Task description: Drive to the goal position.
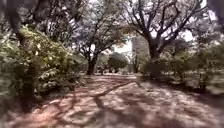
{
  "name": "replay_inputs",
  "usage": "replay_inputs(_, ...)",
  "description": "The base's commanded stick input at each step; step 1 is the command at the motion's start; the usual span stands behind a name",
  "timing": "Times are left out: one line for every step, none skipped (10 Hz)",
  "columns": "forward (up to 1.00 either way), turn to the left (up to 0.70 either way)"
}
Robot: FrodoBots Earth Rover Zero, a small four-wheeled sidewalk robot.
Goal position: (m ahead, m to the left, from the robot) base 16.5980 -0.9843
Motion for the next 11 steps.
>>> replay_inputs(0.70,0.00)
replay_inputs(0.70,0.00)
replay_inputs(0.70,0.00)
replay_inputs(0.70,0.00)
replay_inputs(0.70,0.00)
replay_inputs(0.70,0.00)
replay_inputs(0.70,0.00)
replay_inputs(0.70,0.00)
replay_inputs(0.70,0.00)
replay_inputs(0.70,0.00)
replay_inputs(0.70,0.00)
